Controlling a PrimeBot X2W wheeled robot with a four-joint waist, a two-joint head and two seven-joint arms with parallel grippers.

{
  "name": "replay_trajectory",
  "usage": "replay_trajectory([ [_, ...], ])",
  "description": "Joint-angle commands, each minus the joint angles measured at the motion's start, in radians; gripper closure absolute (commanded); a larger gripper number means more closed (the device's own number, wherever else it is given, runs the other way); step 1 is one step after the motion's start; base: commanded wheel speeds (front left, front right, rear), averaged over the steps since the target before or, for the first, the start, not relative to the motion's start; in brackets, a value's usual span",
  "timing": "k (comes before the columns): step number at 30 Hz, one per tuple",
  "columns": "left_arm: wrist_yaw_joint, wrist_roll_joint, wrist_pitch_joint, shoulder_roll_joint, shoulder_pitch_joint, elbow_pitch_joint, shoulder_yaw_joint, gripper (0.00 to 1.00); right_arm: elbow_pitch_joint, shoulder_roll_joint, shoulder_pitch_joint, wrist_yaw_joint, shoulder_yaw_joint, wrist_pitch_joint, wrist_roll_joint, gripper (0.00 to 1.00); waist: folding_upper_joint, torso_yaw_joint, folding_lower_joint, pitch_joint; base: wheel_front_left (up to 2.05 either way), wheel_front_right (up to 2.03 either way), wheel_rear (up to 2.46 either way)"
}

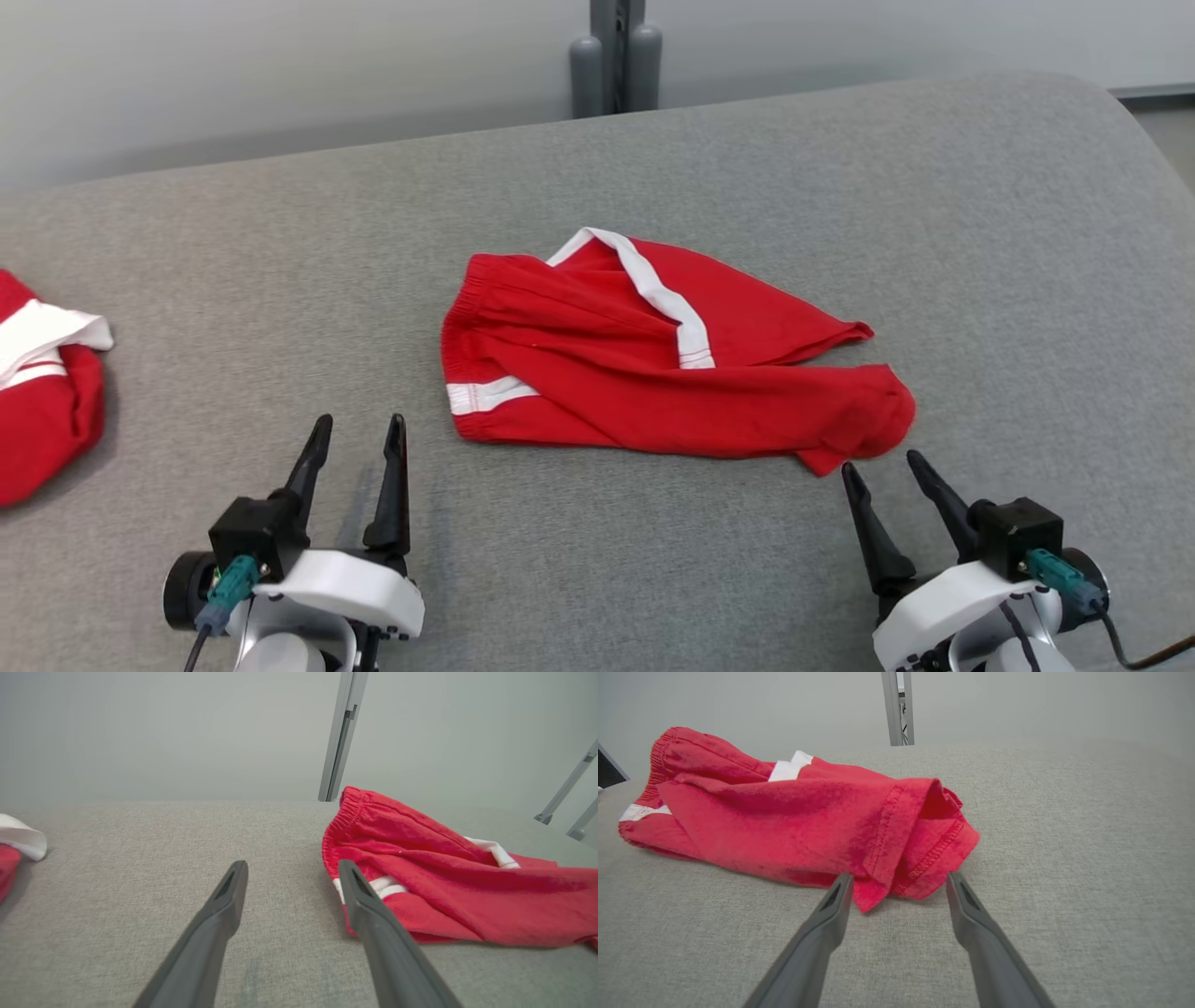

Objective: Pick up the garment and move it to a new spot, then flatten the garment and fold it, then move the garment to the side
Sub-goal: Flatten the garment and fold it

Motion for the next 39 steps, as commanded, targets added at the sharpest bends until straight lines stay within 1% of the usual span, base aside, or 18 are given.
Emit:
replay_trajectory([
  [1, 0.007, 0.002, 0.000, 0.004, 0.013, -0.010, 0.002, 0.00, 0.005, -0.007, 0.007, 0.000, 0.004, 0.000, 0.005, 0.00, 0.0000, 0.017, 0.0000, -0.012, 0.00, 0.00, 0.00],
  [5, 0.001, 0.012, 0.000, 0.004, 0.043, -0.028, -0.011, 0.00, 0.034, -0.007, 0.011, 0.000, 0.004, 0.000, 0.001, 0.00, 0.0000, 0.052, 0.0000, -0.024, 0.00, 0.00, 0.00],
  [11, 0.008, 0.010, 0.000, 0.004, 0.069, -0.042, -0.014, 0.00, 0.077, -0.009, 0.005, 0.000, -0.014, 0.000, -0.008, 0.00, 0.0000, 0.094, 0.0000, -0.019, 0.00, 0.00, 0.00],
  [20, 0.007, 0.019, 0.000, 0.004, 0.061, -0.053, -0.006, 0.00, 0.089, -0.003, -0.018, 0.000, -0.031, 0.000, -0.012, 0.00, 0.0000, 0.109, 0.0000, -0.001, 0.00, 0.00, 0.00],
  [21, 0.008, 0.019, 0.000, 0.004, 0.058, -0.053, -0.006, 0.00, 0.090, -0.003, -0.020, 0.000, -0.033, 0.000, -0.013, 0.01, 0.0000, 0.109, 0.0000, 0.000, 0.00, 0.00, 0.00],
  [22, 0.007, 0.020, 0.000, 0.004, 0.055, -0.054, -0.006, 0.00, 0.090, -0.002, -0.023, 0.000, -0.034, 0.000, -0.014, 0.04, 0.0000, 0.109, 0.0000, 0.001, 0.00, 0.00, 0.00],
  [23, 0.007, 0.020, 0.000, 0.004, 0.053, -0.055, -0.007, 0.00, 0.090, -0.002, -0.027, 0.000, -0.034, 0.000, -0.014, 0.11, 0.0000, 0.109, 0.0000, 0.003, 0.00, 0.00, 0.00],
  [24, 0.007, 0.020, 0.000, 0.004, 0.052, -0.057, -0.007, 0.00, 0.089, -0.001, -0.028, 0.000, -0.034, 0.000, -0.015, 0.37, 0.0000, 0.108, 0.0000, 0.003, 0.00, 0.00, 0.00],
  [25, 0.007, 0.019, 0.000, 0.004, 0.052, -0.058, -0.008, 0.00, 0.085, 0.000, -0.027, 0.000, -0.034, 0.000, -0.016, 0.52, 0.0000, 0.108, 0.0000, 0.004, 0.00, 0.00, 0.00],
  [26, 0.006, 0.018, 0.000, 0.004, 0.052, -0.058, -0.009, 0.00, 0.083, 0.001, -0.025, 0.000, -0.034, 0.000, -0.016, 0.56, 0.0000, 0.107, 0.0000, 0.004, 0.00, 0.00, 0.00],
  [27, 0.006, 0.018, 0.000, 0.004, 0.052, -0.057, -0.009, 0.00, 0.081, 0.001, -0.025, 0.000, -0.033, 0.000, -0.015, 0.67, 0.0000, 0.106, 0.0000, 0.004, 0.00, 0.00, 0.00],
  [28, 0.006, 0.017, 0.000, 0.004, 0.053, -0.056, -0.008, 0.00, 0.078, 0.001, -0.026, 0.000, -0.032, 0.000, -0.014, 0.90, 0.0000, 0.105, 0.0000, 0.004, 0.00, 0.00, 0.00],
  [29, 0.006, 0.017, 0.000, 0.004, 0.053, -0.055, -0.008, 0.00, 0.077, 0.001, -0.025, 0.000, -0.031, 0.000, -0.013, 1.00, 0.0000, 0.104, 0.0000, 0.003, 0.00, 0.00, 0.00],
  [33, 0.003, 0.021, 0.000, 0.004, 0.058, -0.049, -0.006, 0.00, 0.037, 0.002, -0.029, 0.000, -0.026, 0.000, 0.002, 1.00, 0.0000, 0.100, 0.0000, -0.003, 0.00, 0.00, 0.00],
  [39, -0.003, 0.018, 0.000, 0.004, 0.071, -0.047, -0.012, 0.00, -0.092, -0.006, -0.043, 0.000, -0.030, 0.000, 0.050, 1.00, 0.0000, 0.096, 0.0000, -0.023, 0.00, 0.00, 0.00],
])
